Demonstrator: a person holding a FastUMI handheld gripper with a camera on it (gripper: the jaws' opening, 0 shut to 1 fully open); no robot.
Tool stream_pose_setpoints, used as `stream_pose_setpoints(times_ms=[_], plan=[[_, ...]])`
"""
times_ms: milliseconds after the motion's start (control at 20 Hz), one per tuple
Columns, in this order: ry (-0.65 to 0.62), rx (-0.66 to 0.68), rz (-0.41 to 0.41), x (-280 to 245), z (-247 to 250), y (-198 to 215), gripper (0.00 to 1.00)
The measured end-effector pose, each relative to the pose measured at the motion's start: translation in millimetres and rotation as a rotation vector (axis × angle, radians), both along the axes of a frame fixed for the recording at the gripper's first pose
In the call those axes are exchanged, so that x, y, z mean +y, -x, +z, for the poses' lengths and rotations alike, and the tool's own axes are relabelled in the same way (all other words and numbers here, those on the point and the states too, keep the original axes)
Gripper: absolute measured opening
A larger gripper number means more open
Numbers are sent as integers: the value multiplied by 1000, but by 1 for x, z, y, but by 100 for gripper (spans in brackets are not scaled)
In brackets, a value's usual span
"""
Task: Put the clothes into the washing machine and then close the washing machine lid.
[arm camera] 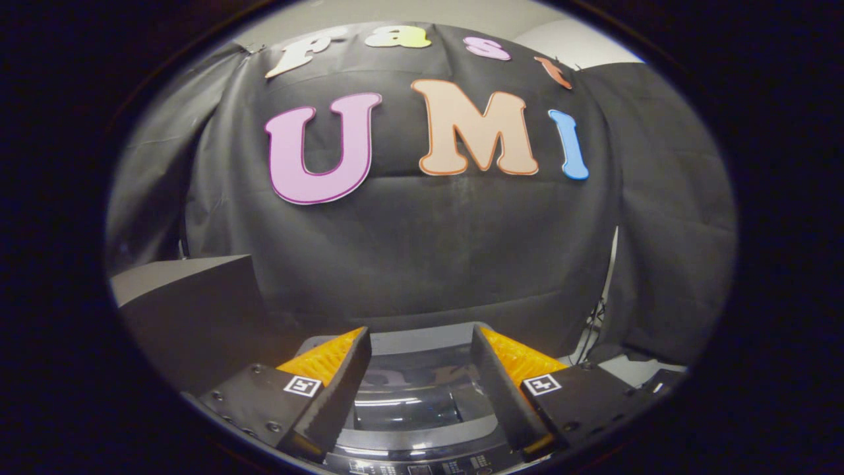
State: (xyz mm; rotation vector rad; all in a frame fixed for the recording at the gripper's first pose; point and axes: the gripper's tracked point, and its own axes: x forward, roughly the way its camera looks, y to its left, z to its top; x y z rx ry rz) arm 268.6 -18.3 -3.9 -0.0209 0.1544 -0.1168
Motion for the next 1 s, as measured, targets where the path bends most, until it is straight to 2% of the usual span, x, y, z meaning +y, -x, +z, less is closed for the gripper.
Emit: stream_pose_setpoints(times_ms=[500, 1000], plan=[[88, 10, 8, -10, 21, 59, 95], [91, 19, 19, -32, 34, 106, 96]])
